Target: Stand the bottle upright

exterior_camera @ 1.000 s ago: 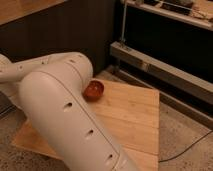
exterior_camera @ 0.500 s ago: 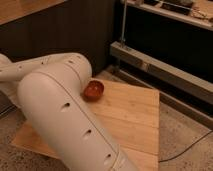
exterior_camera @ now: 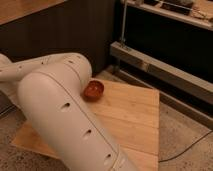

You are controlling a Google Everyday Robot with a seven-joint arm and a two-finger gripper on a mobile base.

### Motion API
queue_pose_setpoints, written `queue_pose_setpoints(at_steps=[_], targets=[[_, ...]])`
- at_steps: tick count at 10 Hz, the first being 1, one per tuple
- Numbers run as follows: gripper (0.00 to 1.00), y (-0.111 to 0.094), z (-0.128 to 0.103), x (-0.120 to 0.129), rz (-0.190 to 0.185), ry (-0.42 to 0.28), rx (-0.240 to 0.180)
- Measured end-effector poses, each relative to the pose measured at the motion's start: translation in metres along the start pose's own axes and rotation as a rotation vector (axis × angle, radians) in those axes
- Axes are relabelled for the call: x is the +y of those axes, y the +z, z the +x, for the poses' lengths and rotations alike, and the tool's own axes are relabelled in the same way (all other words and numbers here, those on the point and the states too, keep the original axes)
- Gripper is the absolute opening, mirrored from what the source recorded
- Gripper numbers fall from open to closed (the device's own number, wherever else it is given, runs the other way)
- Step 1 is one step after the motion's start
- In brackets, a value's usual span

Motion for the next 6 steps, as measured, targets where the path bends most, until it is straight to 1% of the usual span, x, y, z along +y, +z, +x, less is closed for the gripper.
queue_pose_setpoints(at_steps=[4,5,6], targets=[[0.38,0.0001,0.0,0.0,0.0,0.0,0.0],[0.42,0.0019,-0.0019,0.0001,-0.003,0.002,0.003],[0.52,0.0074,-0.0062,0.0,-0.009,0.008,0.01]])
